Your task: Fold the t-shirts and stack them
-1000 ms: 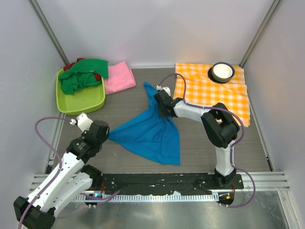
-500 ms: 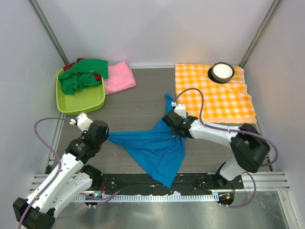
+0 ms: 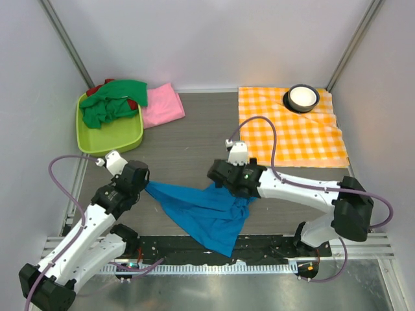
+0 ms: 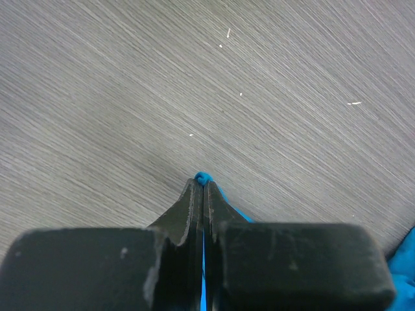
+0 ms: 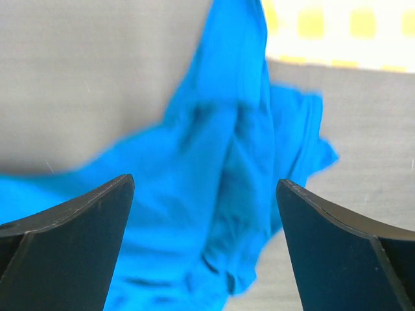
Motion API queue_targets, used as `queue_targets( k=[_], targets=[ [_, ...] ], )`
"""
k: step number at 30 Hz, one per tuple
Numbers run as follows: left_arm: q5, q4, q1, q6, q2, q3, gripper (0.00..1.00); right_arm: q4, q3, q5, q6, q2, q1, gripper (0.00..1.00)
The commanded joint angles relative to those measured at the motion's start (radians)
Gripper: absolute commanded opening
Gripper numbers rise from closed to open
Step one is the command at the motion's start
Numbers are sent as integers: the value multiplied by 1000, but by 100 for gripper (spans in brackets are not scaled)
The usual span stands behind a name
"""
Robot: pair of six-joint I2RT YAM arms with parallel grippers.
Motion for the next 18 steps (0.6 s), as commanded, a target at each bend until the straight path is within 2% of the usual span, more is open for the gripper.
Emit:
queue_targets(
  k=[1, 5, 7, 8, 14, 18],
  targets=[
    [-22, 58, 6, 20, 18, 40, 0, 145, 180, 134, -218, 85, -155, 98],
    [-14, 63, 11, 26, 49, 55, 0, 338, 243, -4, -334, 174, -336, 97],
    [-6, 72, 12, 28, 52, 61, 0, 349, 295, -38, -349, 258, -419, 91],
    [-5, 75, 12, 28, 55, 63, 0, 358, 312, -39, -354, 282, -436, 86],
    [1, 83, 17, 38, 73, 70, 0, 347, 450, -101, -444, 439, -472, 76],
    [12, 104, 26, 43, 80, 58, 0, 329, 480, -157, -463, 467, -472, 75]
  ],
)
